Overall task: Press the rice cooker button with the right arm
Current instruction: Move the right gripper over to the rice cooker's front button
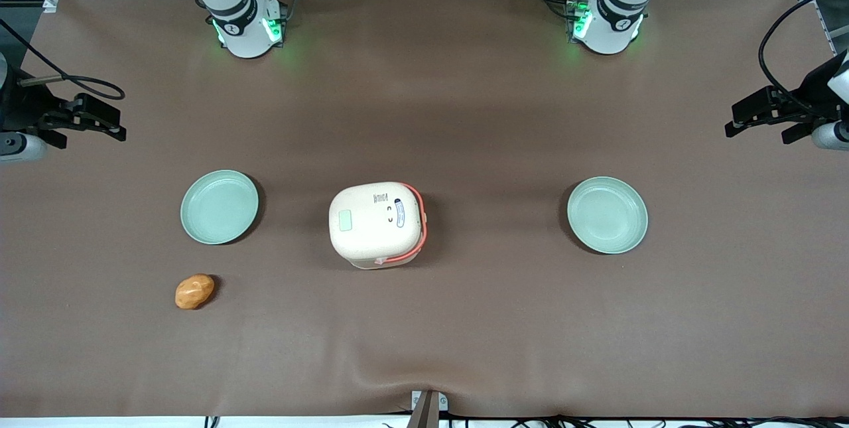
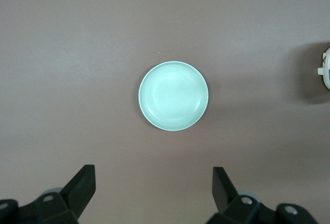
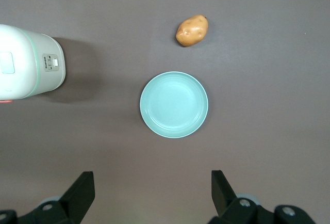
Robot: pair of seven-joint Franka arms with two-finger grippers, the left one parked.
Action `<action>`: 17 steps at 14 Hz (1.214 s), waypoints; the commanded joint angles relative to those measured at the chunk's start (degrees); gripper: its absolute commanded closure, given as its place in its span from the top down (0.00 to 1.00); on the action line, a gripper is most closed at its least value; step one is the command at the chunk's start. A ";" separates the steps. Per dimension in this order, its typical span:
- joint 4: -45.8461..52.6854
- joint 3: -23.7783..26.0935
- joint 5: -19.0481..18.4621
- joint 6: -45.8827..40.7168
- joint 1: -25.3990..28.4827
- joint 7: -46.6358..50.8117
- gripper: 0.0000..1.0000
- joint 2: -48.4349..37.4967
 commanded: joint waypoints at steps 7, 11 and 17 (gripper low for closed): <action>1.29 0.24 0.66 0.84 6.81 1.23 0.89 1.10; 0.76 0.24 4.17 5.47 14.45 10.80 0.54 4.70; 0.41 0.24 4.09 16.29 21.06 12.31 0.23 13.39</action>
